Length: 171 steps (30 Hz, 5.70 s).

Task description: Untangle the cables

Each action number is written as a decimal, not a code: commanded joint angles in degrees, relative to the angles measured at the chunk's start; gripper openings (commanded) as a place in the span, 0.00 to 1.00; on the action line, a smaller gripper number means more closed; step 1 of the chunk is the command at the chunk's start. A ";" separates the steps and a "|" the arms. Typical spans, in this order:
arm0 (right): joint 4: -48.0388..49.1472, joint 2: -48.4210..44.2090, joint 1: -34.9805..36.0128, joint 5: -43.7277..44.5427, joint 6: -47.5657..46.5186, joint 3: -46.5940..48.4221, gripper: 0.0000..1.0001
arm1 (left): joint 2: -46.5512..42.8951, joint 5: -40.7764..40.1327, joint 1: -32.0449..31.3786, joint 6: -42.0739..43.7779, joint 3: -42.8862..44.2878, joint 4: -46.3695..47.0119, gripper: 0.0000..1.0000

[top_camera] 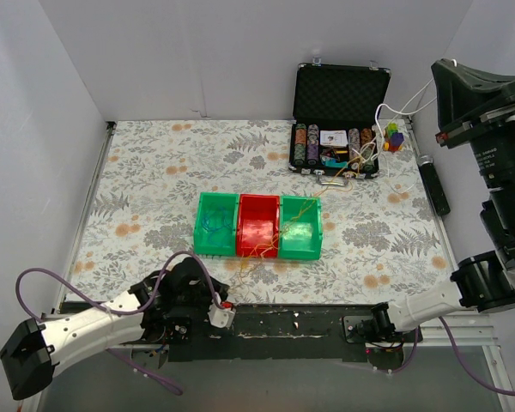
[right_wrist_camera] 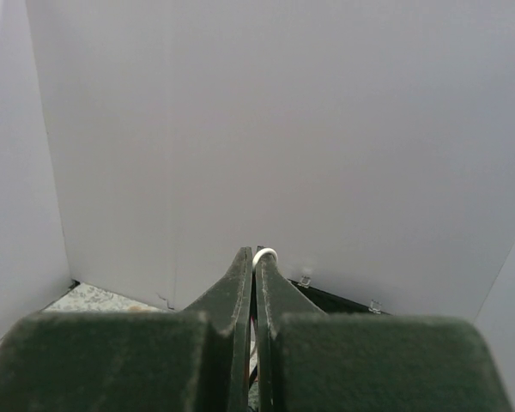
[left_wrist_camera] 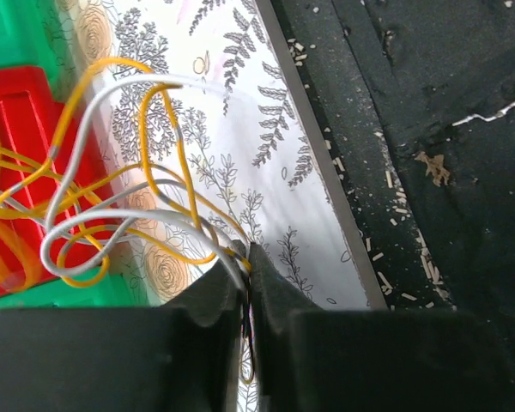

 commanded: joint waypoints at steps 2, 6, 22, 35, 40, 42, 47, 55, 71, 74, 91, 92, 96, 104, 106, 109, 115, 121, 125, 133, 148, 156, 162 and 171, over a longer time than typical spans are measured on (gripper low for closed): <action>-0.02 -4.25 1.22 -0.68 4.71 -7.73 0.01 | 2.13 1.75 -0.12 -6.95 2.07 -2.62 0.52; -6.77 -9.52 1.22 0.29 18.93 -20.21 0.01 | 0.12 5.09 -0.12 -15.66 6.47 -4.12 0.86; -24.63 -16.75 1.22 -10.25 55.35 -38.34 0.01 | -2.88 11.97 -0.12 -38.51 22.82 5.78 0.98; -25.07 -18.06 1.22 -16.23 63.35 -42.56 0.01 | 11.18 7.57 -0.21 -45.03 24.58 32.15 0.98; -24.29 -18.06 1.31 -17.55 63.97 -43.26 0.01 | 14.08 8.70 -0.65 -46.88 26.25 35.86 0.84; -23.85 -17.89 1.22 -17.72 63.97 -43.44 0.01 | 15.05 10.19 -1.09 -47.40 26.86 36.30 0.80; -23.41 -17.80 1.22 -18.60 64.23 -43.70 0.01 | 15.93 11.43 -2.40 -48.37 27.04 37.79 0.45; -22.70 -17.54 1.31 -18.69 64.50 -44.32 0.01 | 16.11 15.47 -3.55 -49.96 27.04 38.59 0.25; -27.98 -19.91 1.31 -11.32 58.44 -35.97 0.01 | 8.73 15.47 -3.72 -38.36 18.08 21.64 0.00; -27.89 -20.79 1.22 -8.50 56.59 -35.00 0.01 | 7.59 16.18 -3.72 -36.34 16.85 19.08 0.00; -27.36 -22.72 1.22 -1.37 52.98 -33.51 0.01 | 4.95 21.10 -4.52 -24.31 13.86 4.50 0.00; -27.36 -23.16 1.31 -1.64 53.51 -33.77 0.01 | 4.77 21.53 -4.69 -22.99 13.77 3.27 0.00; -26.92 -25.00 1.13 -2.08 54.74 -34.91 0.01 | 4.42 21.54 -5.48 -18.24 13.24 -0.25 0.00; -26.65 -23.78 1.22 -4.18 54.04 -34.04 0.01 | 3.89 20.93 -5.75 -14.36 12.45 -3.25 0.00; -28.67 -22.64 1.31 -5.68 55.18 -32.90 0.01 | 3.89 20.57 -5.75 -14.45 12.54 -3.25 0.00; -30.78 -22.28 1.22 -8.57 57.90 -32.45 0.01 | 3.89 20.22 -5.75 -14.45 12.89 -3.16 0.01; -33.77 -22.81 1.22 -12.80 64.84 -35.70 0.01 | 3.89 17.76 -5.75 -17.43 18.59 -2.72 0.98; -35.71 -21.84 1.22 -15.79 69.94 -38.16 0.01 | 4.86 20.93 -5.75 -26.92 32.64 -3.42 0.98; -35.89 -21.58 1.22 -18.07 71.00 -38.87 0.01 | 5.39 11.81 -5.66 -28.33 37.32 -1.06 0.98; -34.48 -21.23 1.31 -21.94 71.44 -40.54 0.01 | 7.32 1.41 -5.31 -42.47 34.87 16.43 0.98; -31.32 -20.09 1.22 -27.65 71.97 -42.47 0.01 | 9.60 9.92 -5.31 -53.46 34.86 26.46 0.58; -30.35 -18.68 1.31 -29.41 72.67 -43.44 0.01 | 10.83 14.24 -5.31 -56.64 36.97 28.39 0.82; -30.08 -17.36 1.13 -30.38 73.02 -43.97 0.01 | 11.98 17.40 -5.31 -62.95 39.69 30.85 0.84; -30.17 -14.81 1.22 -30.03 73.29 -43.79 0.01 | 13.30 23.92 -5.31 -70.52 41.90 33.40 0.00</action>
